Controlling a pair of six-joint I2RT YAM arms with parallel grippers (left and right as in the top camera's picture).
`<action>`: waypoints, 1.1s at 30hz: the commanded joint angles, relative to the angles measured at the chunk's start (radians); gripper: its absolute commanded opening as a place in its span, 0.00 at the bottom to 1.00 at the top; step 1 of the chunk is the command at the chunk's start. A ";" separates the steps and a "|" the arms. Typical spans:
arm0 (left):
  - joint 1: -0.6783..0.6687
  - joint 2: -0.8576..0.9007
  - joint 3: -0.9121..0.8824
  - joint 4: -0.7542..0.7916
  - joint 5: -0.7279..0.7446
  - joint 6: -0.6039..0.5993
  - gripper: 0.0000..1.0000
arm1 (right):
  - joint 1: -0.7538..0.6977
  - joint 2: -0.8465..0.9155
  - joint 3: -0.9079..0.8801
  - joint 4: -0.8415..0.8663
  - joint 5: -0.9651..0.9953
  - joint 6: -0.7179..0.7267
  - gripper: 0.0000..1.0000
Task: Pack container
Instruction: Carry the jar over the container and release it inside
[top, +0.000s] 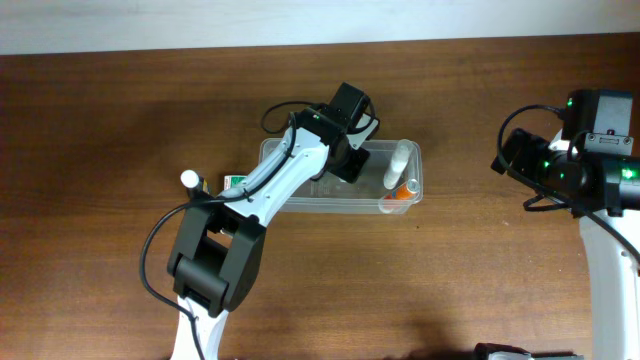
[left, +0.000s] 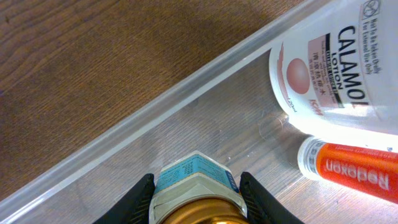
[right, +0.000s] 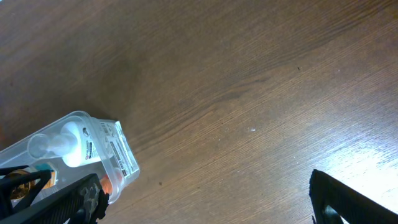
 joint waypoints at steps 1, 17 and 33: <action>-0.001 0.002 0.005 0.011 0.018 -0.006 0.28 | -0.003 0.002 0.007 0.000 0.002 0.005 0.98; -0.034 0.054 0.005 0.109 0.021 -0.010 0.30 | -0.003 0.002 0.007 0.000 0.002 0.005 0.98; -0.045 0.104 0.083 0.055 0.021 -0.011 0.73 | -0.003 0.002 0.007 0.000 0.002 0.005 0.98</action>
